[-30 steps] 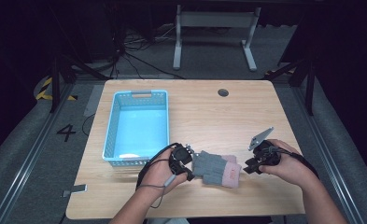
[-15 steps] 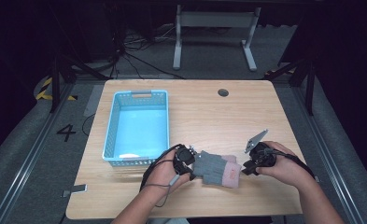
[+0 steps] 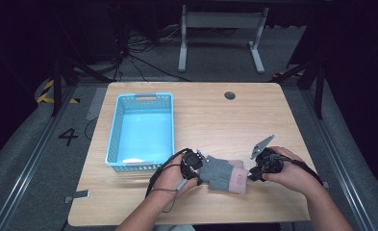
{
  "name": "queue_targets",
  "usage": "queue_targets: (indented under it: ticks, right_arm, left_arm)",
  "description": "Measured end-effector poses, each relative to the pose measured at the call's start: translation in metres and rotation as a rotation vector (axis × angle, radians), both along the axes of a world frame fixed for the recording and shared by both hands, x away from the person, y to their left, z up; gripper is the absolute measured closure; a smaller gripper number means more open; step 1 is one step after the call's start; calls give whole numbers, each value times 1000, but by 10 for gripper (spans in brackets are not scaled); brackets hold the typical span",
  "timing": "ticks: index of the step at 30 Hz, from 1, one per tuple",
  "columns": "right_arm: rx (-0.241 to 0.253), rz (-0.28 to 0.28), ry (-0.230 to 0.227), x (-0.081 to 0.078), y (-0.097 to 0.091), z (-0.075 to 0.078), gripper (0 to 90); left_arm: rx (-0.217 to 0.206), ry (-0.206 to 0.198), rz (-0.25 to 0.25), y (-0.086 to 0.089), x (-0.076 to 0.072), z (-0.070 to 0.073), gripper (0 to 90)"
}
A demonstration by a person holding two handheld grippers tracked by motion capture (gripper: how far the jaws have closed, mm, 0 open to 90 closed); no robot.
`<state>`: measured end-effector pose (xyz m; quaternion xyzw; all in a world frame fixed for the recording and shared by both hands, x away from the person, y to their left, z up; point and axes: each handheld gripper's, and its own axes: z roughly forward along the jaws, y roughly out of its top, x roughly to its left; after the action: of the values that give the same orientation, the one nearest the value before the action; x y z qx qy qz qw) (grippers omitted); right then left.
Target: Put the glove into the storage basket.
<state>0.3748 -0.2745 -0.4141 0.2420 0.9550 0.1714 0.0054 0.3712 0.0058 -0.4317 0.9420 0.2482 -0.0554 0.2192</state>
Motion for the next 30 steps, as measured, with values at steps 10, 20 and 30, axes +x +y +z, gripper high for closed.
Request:
queue_targets:
  ticks: [10, 20, 30]
  right_arm:
    - [-2, 5, -5, -1, 5, -1, 718]
    - [-10, 20, -51, -2, 10, 2, 771]
    - [6, -11, -62, -6, 9, 15, 868]
  left_arm:
    - [12, -4, -4, -5, 0, -2, 771]
    - [22, -42, 17, -8, -2, 2, 883]
    - [-2, -53, 17, -4, -7, 11, 890]
